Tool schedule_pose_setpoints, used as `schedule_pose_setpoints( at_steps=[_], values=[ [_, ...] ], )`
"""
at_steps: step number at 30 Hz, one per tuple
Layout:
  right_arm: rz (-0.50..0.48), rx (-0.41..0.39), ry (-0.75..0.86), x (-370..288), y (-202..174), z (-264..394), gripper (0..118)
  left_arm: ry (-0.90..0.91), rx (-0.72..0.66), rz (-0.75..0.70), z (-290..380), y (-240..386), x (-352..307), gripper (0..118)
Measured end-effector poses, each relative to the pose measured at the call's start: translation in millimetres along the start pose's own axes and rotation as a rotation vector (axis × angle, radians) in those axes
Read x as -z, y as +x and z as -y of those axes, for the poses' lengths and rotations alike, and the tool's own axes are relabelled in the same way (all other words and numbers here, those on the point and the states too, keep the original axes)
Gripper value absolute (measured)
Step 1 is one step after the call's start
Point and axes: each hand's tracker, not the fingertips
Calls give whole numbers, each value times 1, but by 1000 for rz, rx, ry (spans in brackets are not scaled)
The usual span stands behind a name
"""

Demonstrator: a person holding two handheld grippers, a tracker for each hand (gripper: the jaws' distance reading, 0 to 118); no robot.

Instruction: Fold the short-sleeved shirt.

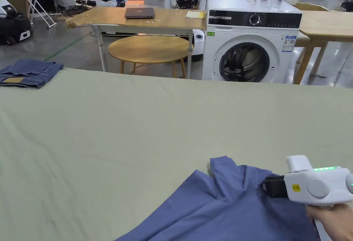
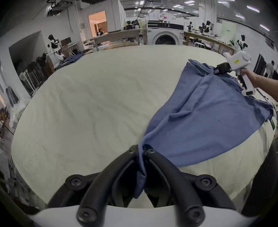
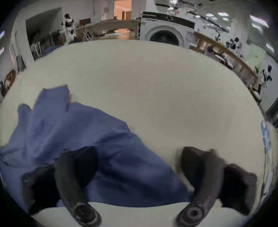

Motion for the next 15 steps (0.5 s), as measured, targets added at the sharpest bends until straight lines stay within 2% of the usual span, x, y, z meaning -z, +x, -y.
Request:
schedule_pose_setpoints(
  at_steps=[2,4,6,11,15],
  values=[
    [31,-34,54,-20,-7,4,0,2,5,2,-1,1,-1,0],
    [76,-72,70,-31,-17,11,0,-4,-10,7,-2,1,0,0],
    [29,-48,89,-53,-26,17,0,12,0,-2,1,1,-1,0],
    [-21,-4,241,-142,-46,43,0,26,-51,22,-5,-2,-8,0],
    [13,-66,337,-214,-52,61,1,63,-90,26,-21,-4,-11,0]
  ],
)
